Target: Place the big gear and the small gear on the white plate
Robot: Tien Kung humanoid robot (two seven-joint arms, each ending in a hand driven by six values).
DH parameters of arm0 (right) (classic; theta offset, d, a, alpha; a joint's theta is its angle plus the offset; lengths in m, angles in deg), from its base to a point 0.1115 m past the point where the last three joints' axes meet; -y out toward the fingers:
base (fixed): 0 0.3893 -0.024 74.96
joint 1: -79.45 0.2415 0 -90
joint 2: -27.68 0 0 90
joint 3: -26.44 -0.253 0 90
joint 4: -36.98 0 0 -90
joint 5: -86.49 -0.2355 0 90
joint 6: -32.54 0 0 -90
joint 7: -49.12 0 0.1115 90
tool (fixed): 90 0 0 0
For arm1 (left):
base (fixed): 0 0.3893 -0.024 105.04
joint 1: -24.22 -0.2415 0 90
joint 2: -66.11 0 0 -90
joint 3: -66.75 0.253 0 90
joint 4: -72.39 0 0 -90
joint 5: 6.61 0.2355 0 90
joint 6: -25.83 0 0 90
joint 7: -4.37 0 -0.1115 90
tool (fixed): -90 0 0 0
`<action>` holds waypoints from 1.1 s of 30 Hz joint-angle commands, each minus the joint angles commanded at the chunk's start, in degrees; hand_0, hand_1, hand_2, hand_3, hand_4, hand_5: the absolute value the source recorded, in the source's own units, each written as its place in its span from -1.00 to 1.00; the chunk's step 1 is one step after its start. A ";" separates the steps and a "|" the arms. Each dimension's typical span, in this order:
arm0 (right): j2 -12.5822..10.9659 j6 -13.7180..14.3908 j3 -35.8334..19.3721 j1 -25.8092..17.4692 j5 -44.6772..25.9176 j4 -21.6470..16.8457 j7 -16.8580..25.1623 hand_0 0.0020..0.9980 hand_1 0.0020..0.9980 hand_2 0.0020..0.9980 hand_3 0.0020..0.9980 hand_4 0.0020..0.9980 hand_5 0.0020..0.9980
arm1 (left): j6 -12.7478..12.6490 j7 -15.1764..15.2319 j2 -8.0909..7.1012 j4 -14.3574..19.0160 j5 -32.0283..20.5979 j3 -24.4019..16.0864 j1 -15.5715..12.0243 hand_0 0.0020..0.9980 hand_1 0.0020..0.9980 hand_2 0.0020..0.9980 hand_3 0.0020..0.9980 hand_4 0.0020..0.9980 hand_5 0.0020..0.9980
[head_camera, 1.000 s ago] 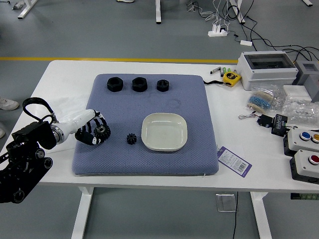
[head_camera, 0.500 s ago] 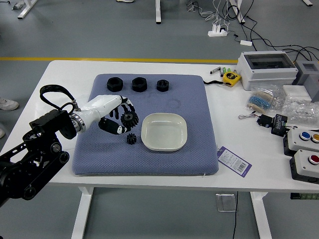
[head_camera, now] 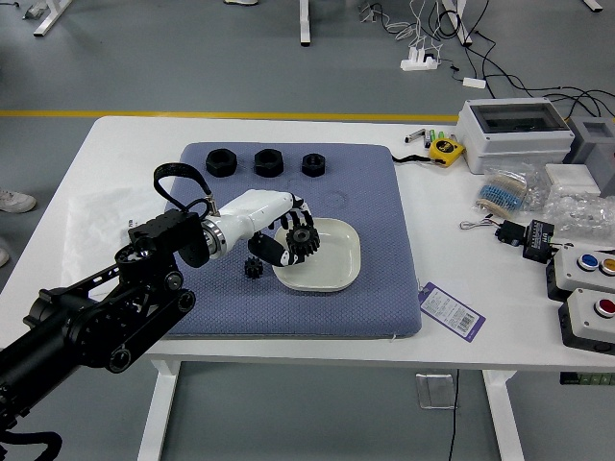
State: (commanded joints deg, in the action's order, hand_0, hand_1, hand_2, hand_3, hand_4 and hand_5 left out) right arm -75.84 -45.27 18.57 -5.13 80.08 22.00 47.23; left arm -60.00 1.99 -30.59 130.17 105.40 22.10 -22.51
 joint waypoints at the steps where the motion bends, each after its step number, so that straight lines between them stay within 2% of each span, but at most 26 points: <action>1: -0.01 0.03 -0.06 0.02 0.15 -0.02 -0.03 0.38 0.33 0.49 0.22 0.64 0.46 | -0.18 -0.06 0.33 -0.50 0.03 0.07 0.23 -0.10 0.21 0.29 0.22 0.83 -0.48; 4: -0.01 0.11 -0.40 -0.03 0.72 -0.07 -0.20 0.38 0.33 0.49 0.22 0.64 0.46 | -1.52 -0.29 1.68 -2.30 -0.50 0.63 1.02 -0.10 0.21 0.29 0.22 0.83 -0.48; 5: -0.01 0.12 -0.43 -0.04 0.78 -0.08 -0.21 0.38 0.33 0.49 0.22 0.64 0.46 | -1.75 -0.34 1.86 -2.54 -0.63 0.72 1.12 0.26 0.41 0.51 0.57 1.00 -0.15; 10: -0.04 0.19 -0.80 -0.11 1.47 -0.11 -0.42 0.38 0.33 0.49 0.22 0.64 0.46 | -4.19 0.16 3.67 -4.98 -1.10 1.33 2.16 0.26 0.41 0.51 0.57 1.00 -0.15; 11: -0.04 0.20 -0.81 -0.14 1.49 -0.12 -0.42 0.37 0.33 0.49 0.21 0.63 0.46 | -4.86 0.37 3.81 -5.06 -1.12 1.30 2.18 0.72 0.71 0.78 0.66 1.00 -0.07; 14: -0.03 0.20 -0.71 -0.22 1.26 -0.11 -0.34 0.37 0.33 0.49 0.21 0.63 0.46 | -6.50 1.07 3.67 -4.46 -1.11 0.99 1.94 0.72 0.71 0.78 0.66 1.00 -0.07; 16: -0.04 0.16 -0.48 -0.24 0.80 -0.10 -0.20 0.37 0.33 0.49 0.21 0.63 0.46 | -6.82 1.47 3.16 -3.57 -1.02 0.32 1.57 0.72 0.71 0.78 0.66 1.00 -0.07; 22: 0.01 -0.04 0.73 -0.41 -1.63 0.03 0.53 0.37 0.33 0.49 0.21 0.63 0.46 | -4.10 0.50 0.11 -0.82 1.42 -4.58 -0.90 0.74 0.70 0.79 0.67 1.00 -0.06; 23: 0.02 -0.09 0.87 -0.43 -1.87 0.06 0.60 0.37 0.33 0.49 0.22 0.63 0.46 | -3.11 0.09 -0.74 -0.33 1.95 -5.85 -1.49 0.61 0.58 0.64 0.60 1.00 -0.26; 24: 0.03 -0.13 0.93 -0.45 -1.98 0.08 0.63 0.37 0.33 0.49 0.22 0.63 0.46 | -2.54 -0.16 -1.24 -0.04 2.21 -6.59 -1.83 0.61 0.58 0.64 0.60 1.00 -0.26; 25: 0.03 -0.14 0.96 -0.46 -2.01 0.09 0.64 0.37 0.33 0.49 0.22 0.63 0.46 | -2.15 -0.32 -1.61 0.25 2.36 -6.94 -2.08 0.61 0.58 0.64 0.60 1.00 -0.26; 28: 0.05 -0.22 0.88 -0.51 -1.89 0.16 0.60 0.37 0.33 0.49 0.22 0.63 0.46 | 0.46 -0.86 -4.55 2.22 2.90 -7.07 -3.49 0.61 0.58 0.64 0.60 1.00 -0.26; 29: 0.05 -0.25 0.89 -0.54 -1.94 0.17 0.61 0.37 0.33 0.49 0.22 0.63 0.46 | 1.09 -0.96 -5.15 2.65 2.89 -6.89 -3.81 0.50 0.54 0.61 0.58 0.97 -0.45; 31: 0.04 -0.30 1.05 -0.60 -2.19 0.20 0.69 0.37 0.33 0.49 0.22 0.63 0.46 | 3.39 -1.05 -6.92 3.73 2.48 -6.24 -4.84 0.50 0.54 0.61 0.58 0.97 -0.45; 33: 0.06 -0.31 1.03 -0.63 -2.21 0.21 0.67 0.37 0.33 0.49 0.22 0.63 0.46 | 4.53 -1.08 -7.56 4.09 2.14 -5.90 -5.31 0.50 0.54 0.61 0.58 0.97 -0.45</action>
State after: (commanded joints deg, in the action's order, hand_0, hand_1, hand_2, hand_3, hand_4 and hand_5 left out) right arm -75.79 -45.58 19.60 -5.76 77.87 22.21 47.90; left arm -55.47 0.92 -38.15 134.26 107.55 16.20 -27.82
